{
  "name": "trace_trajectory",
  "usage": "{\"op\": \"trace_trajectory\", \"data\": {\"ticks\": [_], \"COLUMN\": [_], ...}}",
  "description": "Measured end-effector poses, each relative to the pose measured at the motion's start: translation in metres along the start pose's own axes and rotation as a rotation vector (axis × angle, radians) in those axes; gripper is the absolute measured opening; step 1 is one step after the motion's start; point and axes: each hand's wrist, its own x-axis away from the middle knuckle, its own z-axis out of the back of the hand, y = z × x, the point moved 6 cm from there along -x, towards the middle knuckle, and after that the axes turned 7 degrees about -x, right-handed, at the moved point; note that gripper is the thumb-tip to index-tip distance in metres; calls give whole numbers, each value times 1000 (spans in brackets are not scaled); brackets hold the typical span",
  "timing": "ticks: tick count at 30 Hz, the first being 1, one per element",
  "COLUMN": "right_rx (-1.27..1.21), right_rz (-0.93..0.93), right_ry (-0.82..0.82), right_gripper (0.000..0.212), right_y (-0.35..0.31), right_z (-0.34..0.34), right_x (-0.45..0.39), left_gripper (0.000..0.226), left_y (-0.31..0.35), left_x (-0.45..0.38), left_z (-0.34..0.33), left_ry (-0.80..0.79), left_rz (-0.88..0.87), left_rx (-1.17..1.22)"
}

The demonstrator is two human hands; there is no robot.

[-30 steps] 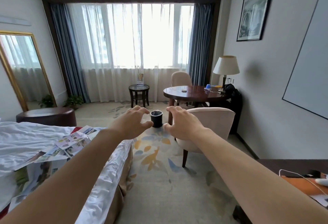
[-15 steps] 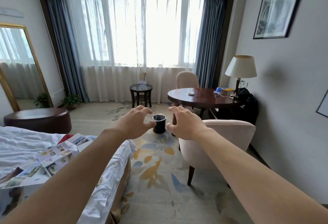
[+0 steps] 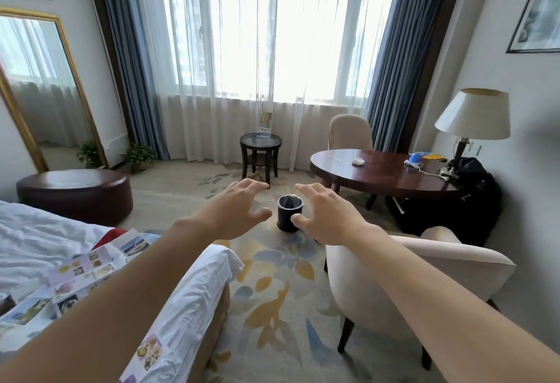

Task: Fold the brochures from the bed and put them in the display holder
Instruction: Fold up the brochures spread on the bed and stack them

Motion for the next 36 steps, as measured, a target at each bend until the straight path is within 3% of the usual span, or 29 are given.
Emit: {"op": "trace_trajectory", "data": {"ticks": [9, 18, 26, 36], "right_rx": [24, 7, -40, -66], "right_rz": [172, 440, 761, 980], "right_ry": [-27, -124, -294, -566], "right_gripper": [74, 78, 66, 65], "right_y": [-16, -93, -176, -285], "right_z": [-54, -137, -269, -431], "right_x": [-179, -341, -433, -436], "left_gripper": [62, 65, 63, 68], "left_y": [-137, -280, -405, -511], "left_x": [-107, -136, -101, 20], "left_z": [-3, -1, -29, -75], "left_ry": [67, 42, 34, -30], "left_rz": [41, 281, 667, 1027], "left_rx": [-32, -78, -79, -46]}}
